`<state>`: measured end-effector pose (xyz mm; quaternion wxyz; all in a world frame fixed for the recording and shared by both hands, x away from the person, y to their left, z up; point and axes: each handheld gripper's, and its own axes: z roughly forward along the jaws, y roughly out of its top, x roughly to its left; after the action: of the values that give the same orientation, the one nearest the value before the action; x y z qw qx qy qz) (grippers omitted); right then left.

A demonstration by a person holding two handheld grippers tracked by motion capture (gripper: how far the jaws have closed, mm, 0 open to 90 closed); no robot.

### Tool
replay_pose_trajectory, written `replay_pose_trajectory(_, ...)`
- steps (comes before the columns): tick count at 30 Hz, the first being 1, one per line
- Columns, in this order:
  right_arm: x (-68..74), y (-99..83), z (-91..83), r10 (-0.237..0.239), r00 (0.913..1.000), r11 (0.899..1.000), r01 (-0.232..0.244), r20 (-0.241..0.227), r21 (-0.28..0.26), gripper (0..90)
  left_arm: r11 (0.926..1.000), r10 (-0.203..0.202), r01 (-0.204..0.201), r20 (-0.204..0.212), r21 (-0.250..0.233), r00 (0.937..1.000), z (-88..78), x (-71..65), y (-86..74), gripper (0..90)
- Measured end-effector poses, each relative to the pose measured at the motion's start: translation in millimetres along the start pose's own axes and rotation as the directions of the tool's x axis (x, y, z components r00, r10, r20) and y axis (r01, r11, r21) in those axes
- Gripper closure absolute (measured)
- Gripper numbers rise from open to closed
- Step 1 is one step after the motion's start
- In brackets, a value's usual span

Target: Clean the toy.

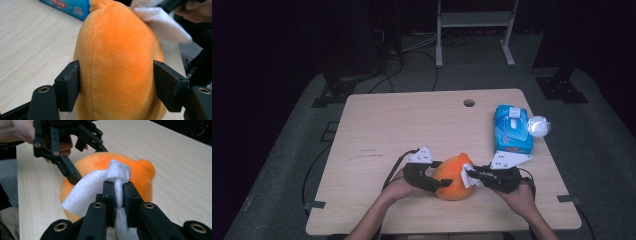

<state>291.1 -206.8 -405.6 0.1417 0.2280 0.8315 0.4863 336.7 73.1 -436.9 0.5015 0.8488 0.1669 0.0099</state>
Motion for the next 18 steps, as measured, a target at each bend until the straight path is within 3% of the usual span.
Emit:
replay_pose_trajectory(1, -3.6, -2.8, -0.4, 0.024, 0.9997, 1.000, -0.024, -0.004, -0.001, 81.1, 1.0000, 0.001, -0.001, 0.002, 0.000, 1.0000, -0.3, 0.6, -0.3, 29.2)
replay_pose_trajectory(5, -6.3, -4.4, -1.5, 0.039, 0.9992, 0.999, -0.039, 0.001, 0.001, 81.1, 0.9999, 0.015, -0.015, 0.009, -0.001, 0.9999, -0.2, -1.2, -0.6, 31.0)
replay_pose_trajectory(9, -9.3, -3.1, -3.4, 0.056, 0.9983, 0.998, -0.056, 0.016, -0.015, 81.1, 0.9971, 0.076, -0.076, -0.012, 0.009, 0.9971, 5.5, -14.4, 4.2, 31.4)
replay_pose_trajectory(13, -12.1, 2.1, -8.8, 0.073, 0.9971, 0.996, -0.072, 0.023, -0.062, 81.0, 0.9887, 0.149, -0.148, -0.013, 0.020, 0.9888, 12.1, -28.5, 9.2, 30.7)
replay_pose_trajectory(15, -12.9, 3.1, -9.7, 0.071, 0.9969, 0.996, -0.068, 0.033, -0.062, 81.0, 0.9882, 0.152, -0.152, -0.017, 0.023, 0.9882, 13.0, -30.3, 10.2, 29.9)
replay_pose_trajectory(18, -16.8, -1.1, -9.5, 0.088, 0.9955, 0.995, -0.086, 0.037, -0.052, 81.0, 0.9921, 0.126, -0.125, -0.006, 0.008, 0.9921, 12.4, -27.5, 9.3, 29.7)
